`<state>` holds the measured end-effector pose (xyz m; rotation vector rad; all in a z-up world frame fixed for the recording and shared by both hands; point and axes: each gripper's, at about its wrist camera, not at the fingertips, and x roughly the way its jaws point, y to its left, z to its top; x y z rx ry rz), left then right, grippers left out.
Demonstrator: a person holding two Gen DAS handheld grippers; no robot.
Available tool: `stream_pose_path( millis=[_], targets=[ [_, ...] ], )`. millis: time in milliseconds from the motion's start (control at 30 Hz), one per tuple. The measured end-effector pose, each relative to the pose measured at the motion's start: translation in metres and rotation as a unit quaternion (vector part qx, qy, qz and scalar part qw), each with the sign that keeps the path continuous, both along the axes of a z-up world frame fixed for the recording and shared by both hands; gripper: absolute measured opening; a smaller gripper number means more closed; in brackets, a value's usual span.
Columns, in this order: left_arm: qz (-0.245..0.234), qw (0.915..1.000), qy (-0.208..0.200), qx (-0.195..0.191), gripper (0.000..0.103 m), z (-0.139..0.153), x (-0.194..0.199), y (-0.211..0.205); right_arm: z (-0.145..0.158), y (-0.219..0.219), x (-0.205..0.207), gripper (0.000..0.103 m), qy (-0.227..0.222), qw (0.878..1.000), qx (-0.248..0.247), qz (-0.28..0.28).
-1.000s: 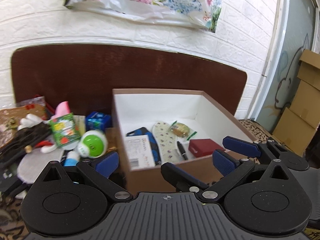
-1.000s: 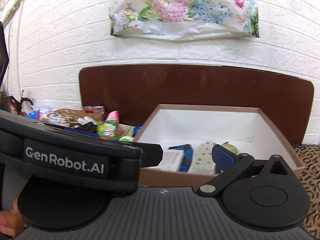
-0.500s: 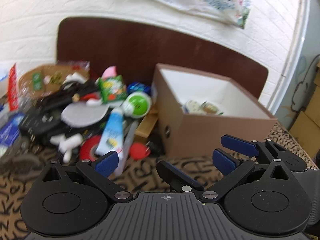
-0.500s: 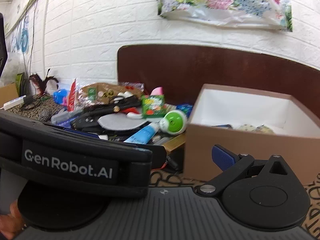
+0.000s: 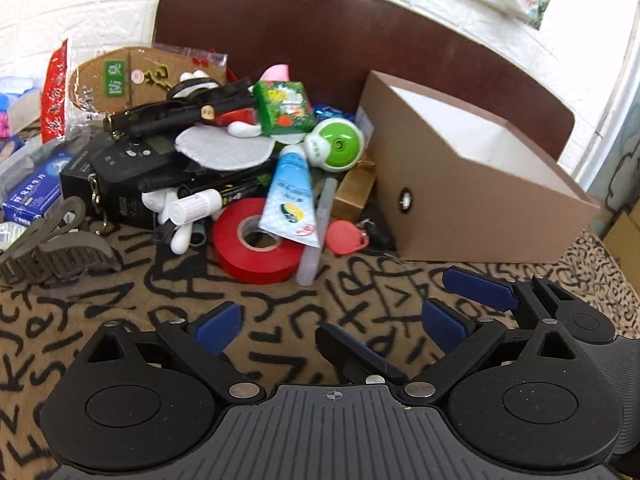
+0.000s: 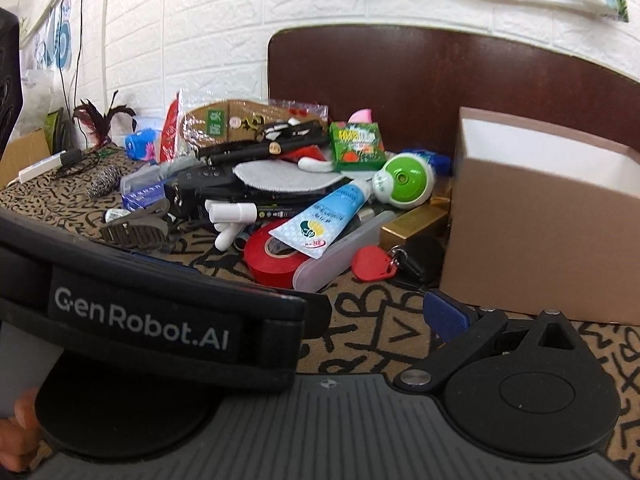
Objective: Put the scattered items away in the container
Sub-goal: 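Withdraw the left tool and reach toward the clear toothbrush case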
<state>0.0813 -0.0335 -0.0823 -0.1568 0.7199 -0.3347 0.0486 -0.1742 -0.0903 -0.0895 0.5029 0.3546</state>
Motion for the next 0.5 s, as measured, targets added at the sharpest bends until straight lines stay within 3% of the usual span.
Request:
stream_pose_path(
  millis=[233, 500],
  targets=[
    [-0.004, 0.9995, 0.031, 0.006, 0.083, -0.015, 0.028, 0.011, -0.012, 0.013, 0.024, 0.089, 0.028, 0.999, -0.016, 0.001],
    [-0.012, 0.9992, 0.039, 0.000, 0.067, -0.020, 0.046, 0.014, -0.017, 0.024, 0.041, 0.074, 0.042, 0.999, -0.023, 0.007]
  ],
)
